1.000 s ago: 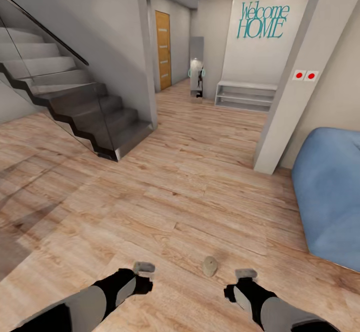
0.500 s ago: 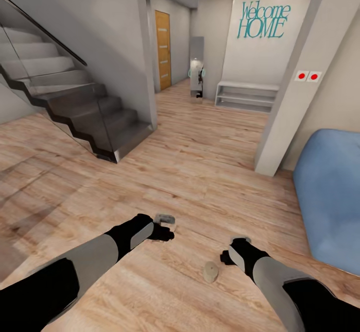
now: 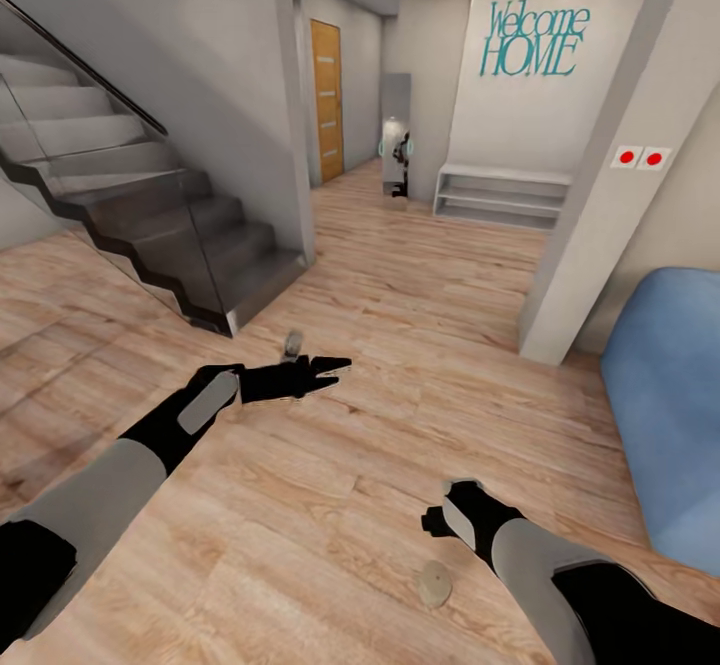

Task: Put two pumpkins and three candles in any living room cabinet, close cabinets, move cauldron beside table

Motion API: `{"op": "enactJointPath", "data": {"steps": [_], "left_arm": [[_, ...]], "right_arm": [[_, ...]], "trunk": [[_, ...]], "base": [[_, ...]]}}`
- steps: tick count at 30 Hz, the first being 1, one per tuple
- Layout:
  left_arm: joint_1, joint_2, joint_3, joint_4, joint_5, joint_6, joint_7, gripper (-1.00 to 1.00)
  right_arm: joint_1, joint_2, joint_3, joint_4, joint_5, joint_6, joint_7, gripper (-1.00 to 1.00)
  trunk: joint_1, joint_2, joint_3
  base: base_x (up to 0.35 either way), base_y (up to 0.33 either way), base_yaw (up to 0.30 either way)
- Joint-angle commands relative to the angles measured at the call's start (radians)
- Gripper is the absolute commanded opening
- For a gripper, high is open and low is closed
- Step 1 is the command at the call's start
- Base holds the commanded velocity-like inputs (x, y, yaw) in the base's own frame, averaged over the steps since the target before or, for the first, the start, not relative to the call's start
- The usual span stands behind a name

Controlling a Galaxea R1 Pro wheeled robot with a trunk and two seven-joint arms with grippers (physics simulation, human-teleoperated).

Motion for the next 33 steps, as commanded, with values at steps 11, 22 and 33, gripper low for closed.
{"op": "enactJointPath", "data": {"steps": [11,22,33], "left_arm": [[0.011,0.015,0.009,0.081,0.061,-0.004,-0.309,1.0],[0.011,0.013,0.006,0.09,0.109,-0.006,-0.309,1.0],[0.011,0.008,0.006,0.093,0.111,-0.007,-0.309,1.0]], "right_arm": [[0.0,-0.01,-0.001,-0.001,-0.001,0.003,-0.001,1.0],[0.0,-0.013,-0.002,0.002,-0.006,0.006,-0.008,1.0],[0.0,-0.006,-0.002,0.005,-0.006,0.043,-0.011,1.0]], "trunk": [[0.012,-0.021,-0.009],[0.054,-0.098,-0.044],[0.096,-0.175,-0.078]], "base": [[0.007,0.006,0.0],[0.0,0.0,0.0],[0.0,0.0,0.0]]}}
